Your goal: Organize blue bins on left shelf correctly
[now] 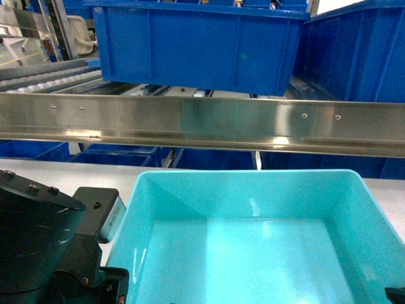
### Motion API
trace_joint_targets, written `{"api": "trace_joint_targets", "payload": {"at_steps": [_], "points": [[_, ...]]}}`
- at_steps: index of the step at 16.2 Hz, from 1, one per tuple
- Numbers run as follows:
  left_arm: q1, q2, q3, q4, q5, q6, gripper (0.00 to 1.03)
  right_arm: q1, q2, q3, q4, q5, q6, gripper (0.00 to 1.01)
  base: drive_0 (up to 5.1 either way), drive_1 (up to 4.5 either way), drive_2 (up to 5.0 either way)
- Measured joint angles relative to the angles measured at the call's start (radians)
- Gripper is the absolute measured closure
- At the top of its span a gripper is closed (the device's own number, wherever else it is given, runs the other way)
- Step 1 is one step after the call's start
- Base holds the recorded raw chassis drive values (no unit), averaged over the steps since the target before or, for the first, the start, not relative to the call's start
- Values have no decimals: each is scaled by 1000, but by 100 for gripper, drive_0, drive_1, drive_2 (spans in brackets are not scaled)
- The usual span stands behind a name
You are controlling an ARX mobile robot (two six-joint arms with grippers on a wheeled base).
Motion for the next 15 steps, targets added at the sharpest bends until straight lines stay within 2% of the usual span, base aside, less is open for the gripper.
{"api": "trace_joint_targets", "payload": {"at_steps": [1,4,8,11,14,15], "points": [[20,-100,-3,-10,-9,39,101,5,-111,-5,-13,9,18,93,0,0,0],[27,-277,2,-59,-5,100,101,-5,-315,-23,-79,13,54,94,0,0,0],[38,-458,60,-138,14,139,101,-24,-552,-13,-154,15,87,94,0,0,0],[38,-511,72,-99,-11,180,101,-23,-602,19,-121,17,75,94,0,0,0],[37,-509,73,-106,-13,189,101,-23,-604,20,-130,17,72,94,0,0,0],[37,-509,73,-106,-13,189,101,-23,-604,20,-130,16,72,94,-484,252,252]]}}
